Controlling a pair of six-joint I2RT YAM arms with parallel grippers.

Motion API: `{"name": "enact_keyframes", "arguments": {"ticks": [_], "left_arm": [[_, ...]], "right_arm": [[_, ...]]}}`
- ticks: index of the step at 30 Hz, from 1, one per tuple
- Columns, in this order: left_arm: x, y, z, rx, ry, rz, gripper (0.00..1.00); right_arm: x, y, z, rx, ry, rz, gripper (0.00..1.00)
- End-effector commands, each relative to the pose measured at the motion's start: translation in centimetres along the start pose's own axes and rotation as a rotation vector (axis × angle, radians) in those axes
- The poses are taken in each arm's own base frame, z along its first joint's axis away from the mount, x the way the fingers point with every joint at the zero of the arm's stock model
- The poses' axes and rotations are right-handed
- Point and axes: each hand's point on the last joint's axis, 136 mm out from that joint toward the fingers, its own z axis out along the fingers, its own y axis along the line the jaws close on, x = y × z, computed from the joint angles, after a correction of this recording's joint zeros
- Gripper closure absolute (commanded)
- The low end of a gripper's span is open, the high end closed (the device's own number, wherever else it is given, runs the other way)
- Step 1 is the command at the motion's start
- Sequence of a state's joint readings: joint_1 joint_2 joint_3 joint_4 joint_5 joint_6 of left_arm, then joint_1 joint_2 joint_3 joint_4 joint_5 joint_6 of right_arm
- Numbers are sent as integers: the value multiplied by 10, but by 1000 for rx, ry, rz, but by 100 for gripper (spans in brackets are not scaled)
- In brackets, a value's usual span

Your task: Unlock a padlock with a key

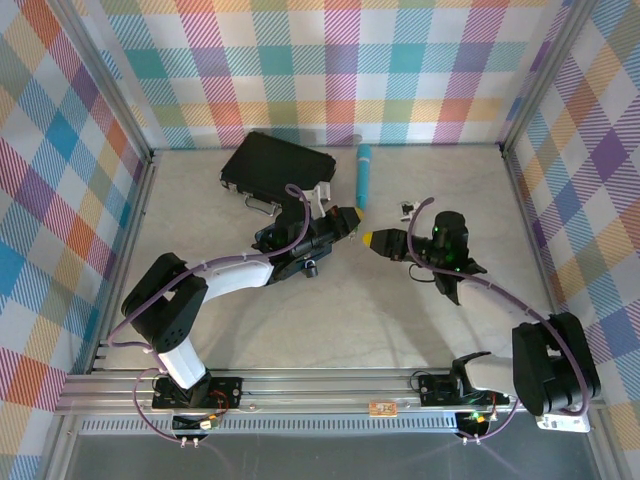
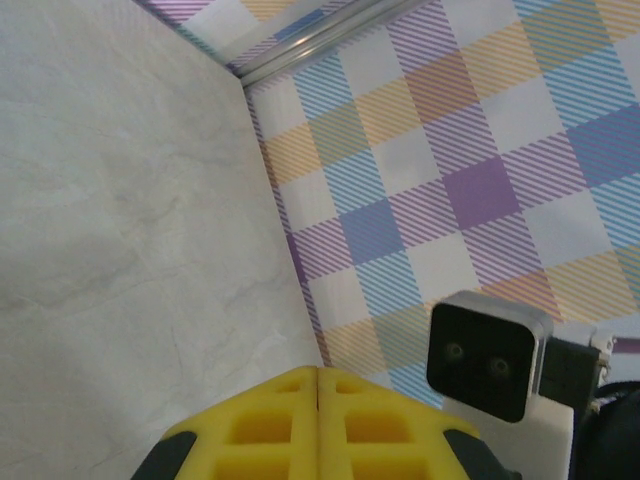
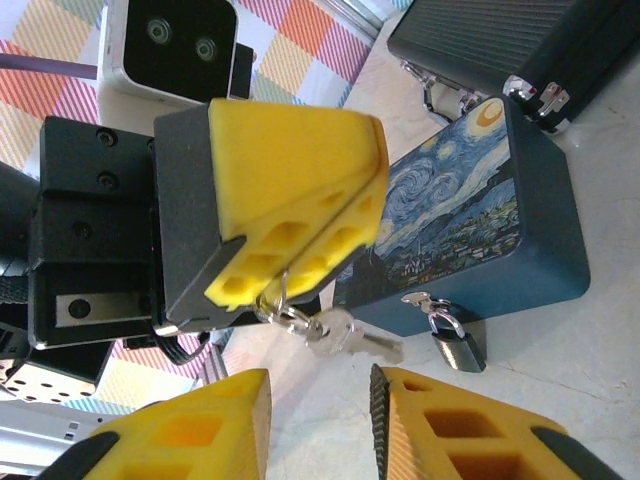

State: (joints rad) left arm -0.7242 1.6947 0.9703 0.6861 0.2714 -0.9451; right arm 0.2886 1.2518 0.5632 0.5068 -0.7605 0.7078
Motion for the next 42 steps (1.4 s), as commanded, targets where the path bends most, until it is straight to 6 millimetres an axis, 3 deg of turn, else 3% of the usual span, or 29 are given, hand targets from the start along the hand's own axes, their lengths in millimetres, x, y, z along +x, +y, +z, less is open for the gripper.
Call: {"name": "enact_keyframes", "arguments": {"ticks": [1, 12, 16, 22, 26, 29, 31, 32, 37, 39, 42], "left_arm": [[-6, -33, -8, 105, -11, 37, 100], [-4, -43, -10, 128, 0, 34, 100], [-6, -48, -9, 142, -6, 22, 100], [0, -50, -8, 160, 3, -8, 100], [4, -50, -10, 178, -8, -32, 100], [6, -48, -10, 173, -8, -43, 100], [5, -51, -12, 170, -7, -29, 100], [2, -52, -13, 165, -10, -21, 94], [-20, -49, -25, 134, -61, -4, 41], [-29, -45, -30, 122, -65, -8, 35], [-38, -37, -36, 108, -56, -4, 33]], "right_arm": [[-17, 31, 3, -110, -10, -93, 69], [-9, 39, 15, -148, 37, -115, 70], [-7, 33, 17, -132, 32, -105, 70], [-18, 35, 22, -158, 5, -114, 72], [-22, 32, 27, -156, 2, -104, 83], [-22, 30, 29, -157, 5, -108, 99], [-21, 28, 28, -139, 11, -127, 100], [-19, 26, 28, -125, 21, -136, 100], [-4, 19, 21, -35, 106, -192, 100], [-2, 18, 17, -10, 128, -229, 100], [0, 19, 11, 19, 157, -283, 100]]}}
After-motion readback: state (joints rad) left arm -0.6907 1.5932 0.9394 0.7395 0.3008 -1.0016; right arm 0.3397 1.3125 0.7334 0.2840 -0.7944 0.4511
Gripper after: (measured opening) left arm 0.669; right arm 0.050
